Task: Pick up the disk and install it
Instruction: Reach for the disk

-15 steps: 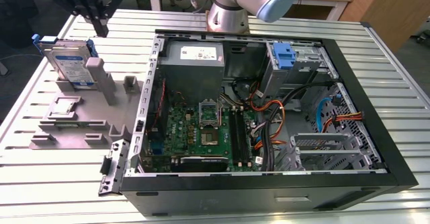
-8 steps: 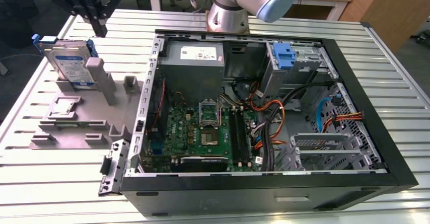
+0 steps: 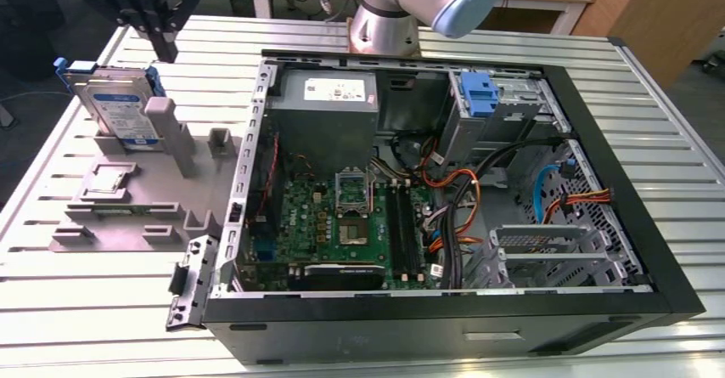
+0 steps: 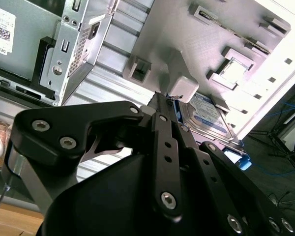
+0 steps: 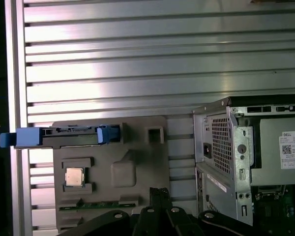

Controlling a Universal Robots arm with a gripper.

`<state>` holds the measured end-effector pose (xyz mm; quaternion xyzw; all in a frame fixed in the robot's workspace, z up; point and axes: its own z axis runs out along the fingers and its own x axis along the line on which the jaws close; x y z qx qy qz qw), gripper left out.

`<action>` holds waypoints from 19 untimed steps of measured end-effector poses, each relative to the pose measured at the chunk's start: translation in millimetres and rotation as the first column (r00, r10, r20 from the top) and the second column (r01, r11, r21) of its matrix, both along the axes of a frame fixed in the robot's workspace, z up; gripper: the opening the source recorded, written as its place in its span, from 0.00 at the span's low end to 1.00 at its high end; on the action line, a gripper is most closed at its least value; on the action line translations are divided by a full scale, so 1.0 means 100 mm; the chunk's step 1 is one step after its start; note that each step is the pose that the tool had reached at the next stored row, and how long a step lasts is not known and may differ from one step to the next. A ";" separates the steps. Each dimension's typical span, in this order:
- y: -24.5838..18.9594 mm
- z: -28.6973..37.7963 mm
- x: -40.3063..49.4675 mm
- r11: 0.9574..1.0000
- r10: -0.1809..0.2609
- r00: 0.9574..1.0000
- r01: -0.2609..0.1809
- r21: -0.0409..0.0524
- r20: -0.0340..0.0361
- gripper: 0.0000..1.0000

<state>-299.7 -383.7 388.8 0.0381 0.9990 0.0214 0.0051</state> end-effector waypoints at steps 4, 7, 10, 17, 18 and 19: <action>0.000 0.000 -0.047 1.000 0.000 1.000 0.000 0.000 0.000 0.11; 0.000 -0.001 -0.090 1.000 0.000 1.000 0.000 0.000 0.000 0.11; 0.000 -0.001 -0.131 1.000 0.000 1.000 0.000 0.000 0.000 0.11; 0.001 -0.002 -0.231 1.000 0.000 1.000 0.000 0.000 0.000 0.11; 0.002 -0.003 -0.250 1.000 0.000 1.000 0.000 0.000 0.000 0.11; 0.002 -0.002 -0.275 1.000 0.000 1.000 0.000 0.000 0.000 0.11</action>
